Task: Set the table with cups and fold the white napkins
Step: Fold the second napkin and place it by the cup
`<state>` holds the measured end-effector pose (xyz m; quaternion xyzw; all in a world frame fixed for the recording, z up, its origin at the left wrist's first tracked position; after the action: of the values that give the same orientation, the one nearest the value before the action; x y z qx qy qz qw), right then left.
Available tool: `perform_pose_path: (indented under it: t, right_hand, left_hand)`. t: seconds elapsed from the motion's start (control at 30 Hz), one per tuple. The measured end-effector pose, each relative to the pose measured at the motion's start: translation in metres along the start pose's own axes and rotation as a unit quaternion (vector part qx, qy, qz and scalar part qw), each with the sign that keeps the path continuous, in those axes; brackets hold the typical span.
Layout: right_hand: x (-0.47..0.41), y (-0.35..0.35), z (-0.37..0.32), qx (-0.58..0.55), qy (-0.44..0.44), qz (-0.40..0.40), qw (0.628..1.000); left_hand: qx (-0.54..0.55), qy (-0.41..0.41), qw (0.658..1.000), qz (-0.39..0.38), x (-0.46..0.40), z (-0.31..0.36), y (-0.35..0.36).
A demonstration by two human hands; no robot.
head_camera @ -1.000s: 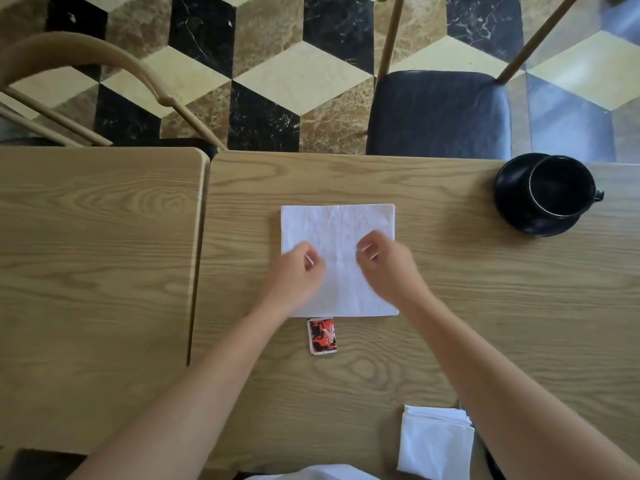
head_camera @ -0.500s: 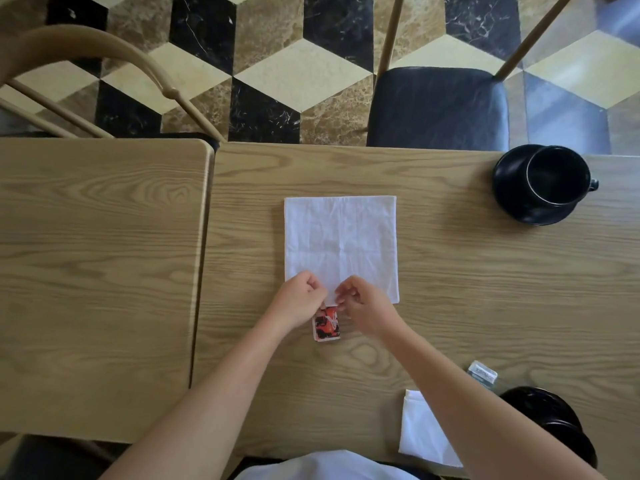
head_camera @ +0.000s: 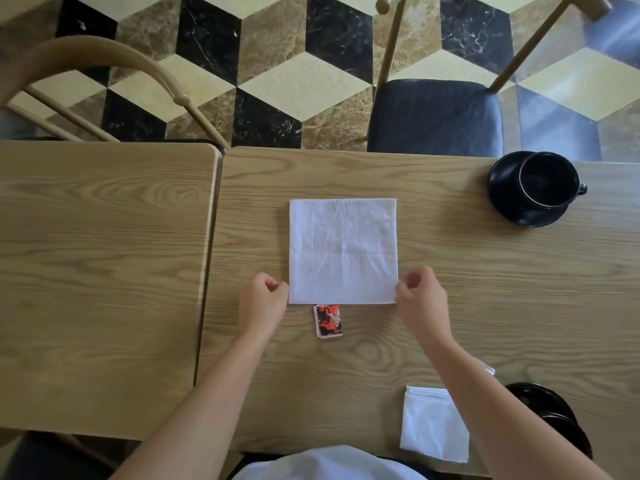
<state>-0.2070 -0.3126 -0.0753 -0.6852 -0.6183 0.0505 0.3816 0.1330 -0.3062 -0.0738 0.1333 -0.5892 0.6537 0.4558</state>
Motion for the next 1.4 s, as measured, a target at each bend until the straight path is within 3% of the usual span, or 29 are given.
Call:
perform_pose_path:
  t: [0.07, 0.17, 0.27, 0.4, 0.6, 0.8, 1.13, 1.4]
  right_hand:
    - [0.005, -0.003, 0.009, 0.012, 0.048, -0.007, 0.999]
    - [0.010, 0.009, 0.016, -0.023, 0.106, -0.054, 0.993]
    - [0.006, 0.015, 0.014, -0.054, 0.127, -0.077, 0.987]
    - [0.011, 0.009, 0.004, -0.117, 0.161, -0.079, 0.977]
    - [0.034, -0.010, -0.020, -0.171, 0.119, -0.059, 0.976]
    - [0.084, -0.030, -0.022, -0.088, 0.058, -0.052, 0.993]
    - [0.153, -0.020, 0.035, -0.072, 0.149, -0.110, 0.980]
    - [0.135, -0.032, -0.001, -0.114, 0.074, -0.074, 0.988]
  left_hand:
    - [0.071, -0.048, 0.996, 0.016, -0.001, -0.013, -0.010]
    - [0.160, -0.135, 0.971, -0.113, -0.002, -0.018, 0.011]
    - [0.169, -0.158, 0.957, -0.175, -0.002, -0.007, 0.024]
    - [0.146, -0.155, 0.956, -0.203, 0.005, 0.001, 0.026]
    - [0.187, -0.094, 0.953, -0.220, 0.035, 0.006, 0.000]
    - [0.137, -0.056, 0.960, -0.238, 0.068, -0.028, 0.001]
    - [0.115, -0.071, 0.957, -0.257, 0.098, -0.098, 0.014]
    - [0.170, -0.046, 0.946, -0.272, 0.096, -0.075, 0.006]
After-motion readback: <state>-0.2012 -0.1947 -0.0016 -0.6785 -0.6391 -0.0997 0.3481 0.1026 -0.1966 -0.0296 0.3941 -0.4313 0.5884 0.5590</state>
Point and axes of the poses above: each hand's wrist, its own x-axis away from the middle knuckle, its own y-axis out of the palm, z = x × y, the point moved 9 cm from there along -x, towards the middle knuckle, and after that the axes turned 15 degrees about -y, right-handed, at the moved point
